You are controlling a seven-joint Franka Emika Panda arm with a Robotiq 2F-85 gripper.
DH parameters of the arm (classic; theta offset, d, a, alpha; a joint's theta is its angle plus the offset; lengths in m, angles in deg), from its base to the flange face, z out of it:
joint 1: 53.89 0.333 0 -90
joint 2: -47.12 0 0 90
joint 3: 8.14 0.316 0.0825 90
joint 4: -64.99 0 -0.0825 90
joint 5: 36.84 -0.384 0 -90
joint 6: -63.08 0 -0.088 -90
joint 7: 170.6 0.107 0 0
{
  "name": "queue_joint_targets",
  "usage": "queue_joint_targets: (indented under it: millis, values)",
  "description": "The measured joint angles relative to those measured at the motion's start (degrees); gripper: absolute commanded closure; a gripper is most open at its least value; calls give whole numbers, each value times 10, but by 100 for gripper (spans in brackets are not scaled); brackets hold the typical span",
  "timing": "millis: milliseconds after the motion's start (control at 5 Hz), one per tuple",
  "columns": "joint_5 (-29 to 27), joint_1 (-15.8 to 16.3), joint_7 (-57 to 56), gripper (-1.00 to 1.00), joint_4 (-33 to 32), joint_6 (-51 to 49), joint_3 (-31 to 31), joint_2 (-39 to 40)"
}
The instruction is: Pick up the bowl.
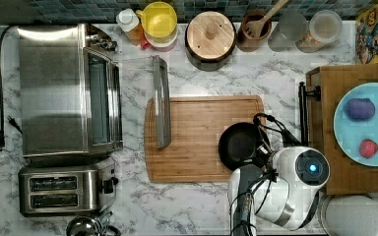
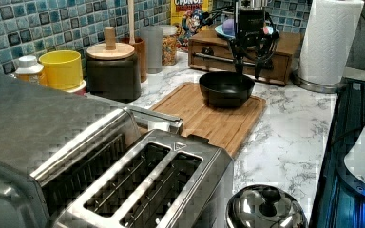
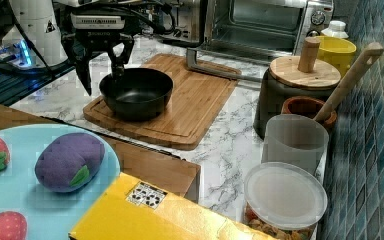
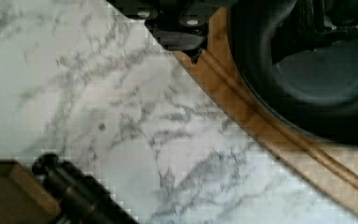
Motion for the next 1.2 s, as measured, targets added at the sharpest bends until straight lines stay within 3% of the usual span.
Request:
queue_joint_targets:
  millis: [600,800,1200]
  values:
    - [2,4,0,0,-6,5,7,26]
    - [2,4,0,100,-10,16,16,49]
    - [0,5,0,100,-11,35,12,34]
